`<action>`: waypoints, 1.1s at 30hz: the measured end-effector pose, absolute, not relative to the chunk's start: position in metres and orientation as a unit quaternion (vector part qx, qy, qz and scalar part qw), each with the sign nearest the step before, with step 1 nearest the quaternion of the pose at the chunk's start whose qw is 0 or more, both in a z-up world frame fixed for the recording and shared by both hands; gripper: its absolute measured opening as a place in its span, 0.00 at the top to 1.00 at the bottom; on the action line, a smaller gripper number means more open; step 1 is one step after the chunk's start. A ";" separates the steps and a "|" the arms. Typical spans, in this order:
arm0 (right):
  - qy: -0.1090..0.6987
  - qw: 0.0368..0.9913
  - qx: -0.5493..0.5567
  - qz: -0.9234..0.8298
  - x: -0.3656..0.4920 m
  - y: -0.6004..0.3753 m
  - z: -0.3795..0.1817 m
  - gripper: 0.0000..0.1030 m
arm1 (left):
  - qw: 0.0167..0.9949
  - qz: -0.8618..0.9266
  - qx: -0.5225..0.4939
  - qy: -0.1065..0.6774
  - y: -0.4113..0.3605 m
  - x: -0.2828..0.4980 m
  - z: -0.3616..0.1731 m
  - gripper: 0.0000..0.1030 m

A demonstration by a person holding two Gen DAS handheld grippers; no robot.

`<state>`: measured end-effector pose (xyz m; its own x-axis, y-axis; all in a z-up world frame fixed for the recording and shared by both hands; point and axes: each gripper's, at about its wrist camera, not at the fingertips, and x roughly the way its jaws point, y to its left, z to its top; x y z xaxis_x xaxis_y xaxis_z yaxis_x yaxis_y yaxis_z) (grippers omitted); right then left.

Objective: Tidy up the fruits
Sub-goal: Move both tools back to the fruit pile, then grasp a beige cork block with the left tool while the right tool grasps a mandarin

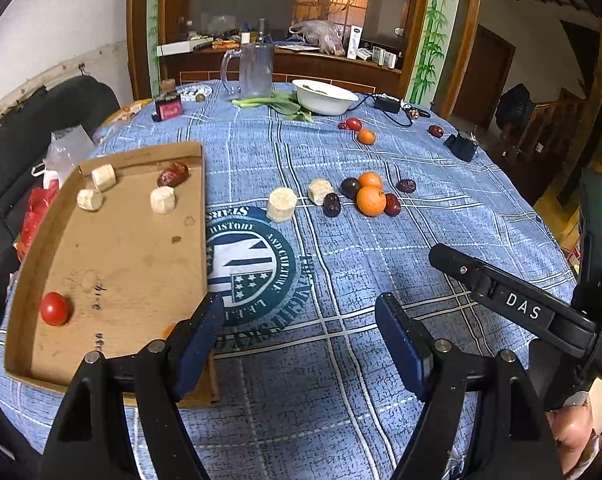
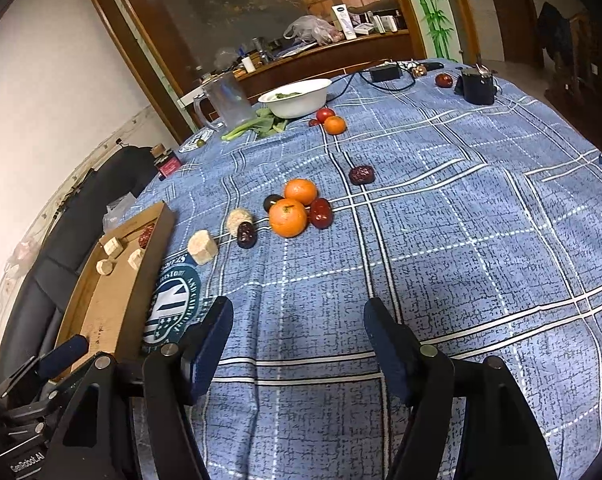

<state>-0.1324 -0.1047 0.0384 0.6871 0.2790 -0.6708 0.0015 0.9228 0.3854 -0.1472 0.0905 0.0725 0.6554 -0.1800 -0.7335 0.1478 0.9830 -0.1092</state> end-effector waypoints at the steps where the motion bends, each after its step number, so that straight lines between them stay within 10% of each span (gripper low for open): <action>1: 0.388 0.901 0.182 0.075 -0.132 -0.107 0.037 0.30 | 0.909 -0.092 -0.022 0.406 0.089 -0.146 0.071 0.25; 33: 0.405 0.902 -0.010 0.148 -0.012 -0.061 0.036 0.34 | 0.863 -0.081 0.050 0.497 0.072 0.026 0.023 0.33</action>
<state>-0.0117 -0.0614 0.0359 0.6276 0.2584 -0.7344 -0.2748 0.9561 0.1016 0.0257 0.0723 0.0233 0.4932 -0.0902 -0.8652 0.1892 0.9819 0.0055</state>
